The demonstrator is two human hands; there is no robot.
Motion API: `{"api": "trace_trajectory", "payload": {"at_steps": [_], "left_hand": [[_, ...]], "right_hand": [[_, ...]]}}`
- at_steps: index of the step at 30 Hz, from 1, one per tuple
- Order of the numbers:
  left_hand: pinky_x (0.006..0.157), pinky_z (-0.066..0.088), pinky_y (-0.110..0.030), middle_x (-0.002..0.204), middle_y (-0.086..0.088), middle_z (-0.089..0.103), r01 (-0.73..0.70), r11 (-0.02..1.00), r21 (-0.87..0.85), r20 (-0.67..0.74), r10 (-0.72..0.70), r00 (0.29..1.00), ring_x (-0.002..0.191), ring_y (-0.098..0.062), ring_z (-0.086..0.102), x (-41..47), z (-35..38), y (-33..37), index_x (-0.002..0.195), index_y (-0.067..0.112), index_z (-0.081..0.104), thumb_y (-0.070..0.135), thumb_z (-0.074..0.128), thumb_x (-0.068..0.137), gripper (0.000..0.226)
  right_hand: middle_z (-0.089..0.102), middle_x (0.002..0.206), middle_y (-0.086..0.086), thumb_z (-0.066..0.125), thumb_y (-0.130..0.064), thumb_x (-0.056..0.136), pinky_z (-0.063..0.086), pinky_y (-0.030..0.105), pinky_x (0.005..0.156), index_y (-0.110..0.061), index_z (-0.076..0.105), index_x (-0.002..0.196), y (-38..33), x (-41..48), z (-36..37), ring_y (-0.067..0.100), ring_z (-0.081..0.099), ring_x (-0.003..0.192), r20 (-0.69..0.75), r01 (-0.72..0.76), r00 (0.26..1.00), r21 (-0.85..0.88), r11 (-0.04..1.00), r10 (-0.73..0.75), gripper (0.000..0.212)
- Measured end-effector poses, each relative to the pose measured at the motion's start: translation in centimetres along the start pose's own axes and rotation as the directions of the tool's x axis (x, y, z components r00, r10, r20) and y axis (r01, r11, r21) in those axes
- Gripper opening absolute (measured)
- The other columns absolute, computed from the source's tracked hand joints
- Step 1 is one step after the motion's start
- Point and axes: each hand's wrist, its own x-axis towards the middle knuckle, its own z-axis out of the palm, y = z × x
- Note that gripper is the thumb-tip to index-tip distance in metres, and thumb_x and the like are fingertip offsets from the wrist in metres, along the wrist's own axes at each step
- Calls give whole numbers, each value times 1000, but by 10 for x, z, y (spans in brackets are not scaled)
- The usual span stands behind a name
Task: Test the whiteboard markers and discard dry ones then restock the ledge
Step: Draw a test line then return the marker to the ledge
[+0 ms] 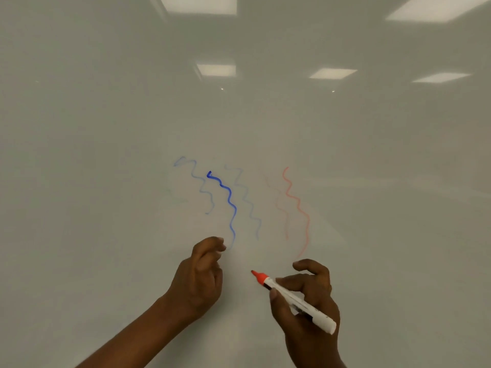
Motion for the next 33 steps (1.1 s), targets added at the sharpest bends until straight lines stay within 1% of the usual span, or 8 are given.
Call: {"api": "trace_trajectory", "payload": {"at_steps": [2,6,8,11,19,24,29,33], "left_hand": [[67,54,-20,115,2,52,14,990,-137,-50,-21,999,99,-18,62,1,-3,8,104,13,46,3,40,82,25],[58,53,-17,131,30,41,7,945,-327,-57,-27,998,88,-30,67,8,-9,16,121,34,39,-18,57,64,80],[57,49,-10,125,18,46,-12,951,-310,-41,-1,999,84,-22,66,4,-10,16,118,29,41,-10,65,69,67],[58,49,-11,102,2,53,-31,979,-200,-50,21,999,80,-19,59,-1,-13,14,92,19,49,22,55,90,8],[47,48,-14,103,-2,50,-183,982,-50,43,185,982,43,-11,55,-1,-17,16,88,11,46,45,47,96,35],[38,42,-23,93,2,46,-239,970,-39,129,242,962,43,-14,51,2,-18,20,94,11,42,35,45,96,24],[51,39,-13,63,7,59,-221,975,18,227,211,951,65,-12,49,2,-25,36,112,9,47,39,35,101,34],[51,41,-9,62,12,59,-132,991,0,295,126,947,66,-9,53,1,-29,46,122,13,45,26,50,85,40]], "right_hand": [[63,92,-20,66,-36,68,51,28,58,-48,57,82,-12,-2,9,8,54,108,38,-9,999,75,997,6,21],[63,96,1,63,-52,61,52,25,51,-66,52,82,-20,-3,23,-3,53,99,99,-43,994,30,999,39,28],[63,97,4,62,-55,60,54,29,53,-66,53,81,-20,-4,28,-1,52,99,134,-46,990,35,998,41,25],[64,95,2,63,-53,62,52,31,59,-64,55,76,-17,-6,34,2,51,100,199,-45,979,61,997,32,20],[53,102,-25,66,-48,62,39,13,68,-50,57,82,-5,-7,46,-1,50,105,218,26,976,-8,1000,-24,23],[50,104,-34,67,-43,60,48,24,60,-35,60,81,1,-8,51,-4,49,105,185,41,982,37,998,-47,24],[40,96,-37,59,-52,62,34,-3,50,-41,55,82,8,-6,52,5,58,70,253,66,966,-29,997,-56,24],[47,79,-24,57,-44,61,34,2,45,-28,46,76,10,-3,58,7,53,76,164,128,977,51,990,-135,24]]}}
